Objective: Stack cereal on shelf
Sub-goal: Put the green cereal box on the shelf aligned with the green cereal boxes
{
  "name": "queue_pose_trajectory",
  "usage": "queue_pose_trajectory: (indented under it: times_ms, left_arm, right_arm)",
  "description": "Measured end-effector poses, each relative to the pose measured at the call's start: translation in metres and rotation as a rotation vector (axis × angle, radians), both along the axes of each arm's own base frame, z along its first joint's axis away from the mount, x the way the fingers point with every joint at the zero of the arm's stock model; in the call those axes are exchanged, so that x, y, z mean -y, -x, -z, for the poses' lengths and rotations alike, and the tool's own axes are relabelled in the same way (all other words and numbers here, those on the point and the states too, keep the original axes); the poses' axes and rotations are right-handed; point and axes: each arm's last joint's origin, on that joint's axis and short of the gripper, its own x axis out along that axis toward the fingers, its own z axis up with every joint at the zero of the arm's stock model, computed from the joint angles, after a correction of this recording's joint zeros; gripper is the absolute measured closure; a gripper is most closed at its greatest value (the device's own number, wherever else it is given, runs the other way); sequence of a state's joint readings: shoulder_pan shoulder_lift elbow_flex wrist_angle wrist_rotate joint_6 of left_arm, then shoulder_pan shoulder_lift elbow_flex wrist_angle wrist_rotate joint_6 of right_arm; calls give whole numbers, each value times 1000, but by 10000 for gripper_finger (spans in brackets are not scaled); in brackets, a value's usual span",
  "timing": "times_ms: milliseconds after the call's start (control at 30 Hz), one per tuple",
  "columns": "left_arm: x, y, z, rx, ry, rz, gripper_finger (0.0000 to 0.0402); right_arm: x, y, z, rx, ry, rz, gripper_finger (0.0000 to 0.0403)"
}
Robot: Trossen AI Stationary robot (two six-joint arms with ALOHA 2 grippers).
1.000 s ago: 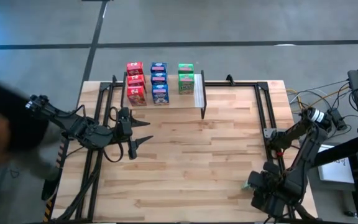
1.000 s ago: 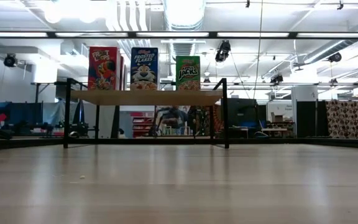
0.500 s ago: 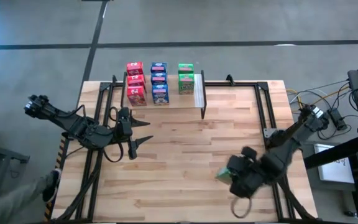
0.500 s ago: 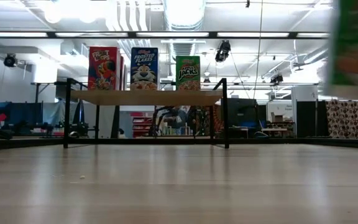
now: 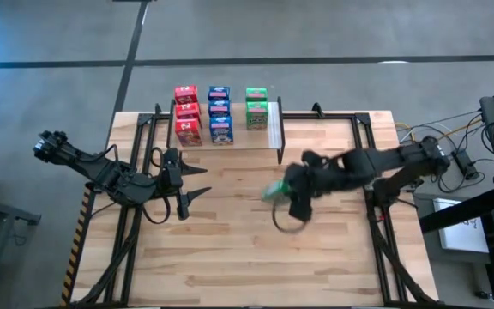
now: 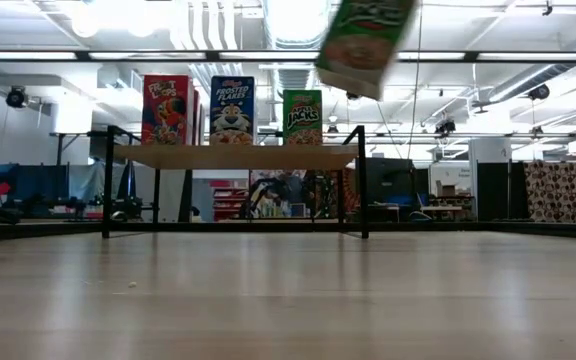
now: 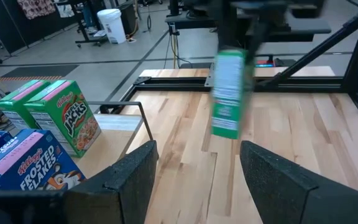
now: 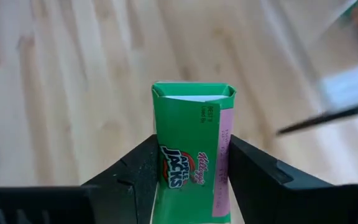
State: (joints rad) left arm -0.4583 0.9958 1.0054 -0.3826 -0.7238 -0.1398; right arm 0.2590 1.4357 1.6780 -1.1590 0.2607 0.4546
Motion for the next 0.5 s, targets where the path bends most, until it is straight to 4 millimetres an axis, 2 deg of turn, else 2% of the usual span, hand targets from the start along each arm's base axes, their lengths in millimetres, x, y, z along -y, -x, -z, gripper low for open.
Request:
queue_pose_trajectory:
  times_ms: [267,500]
  left_arm:
    - [0,0,0,1,0,0,187]
    - [0,0,-1,15,0,-17,187]
  right_arm:
    - [50,-10,-33,131,118,-50,241]
    - [78,-19,-54,168,216,-98,241]
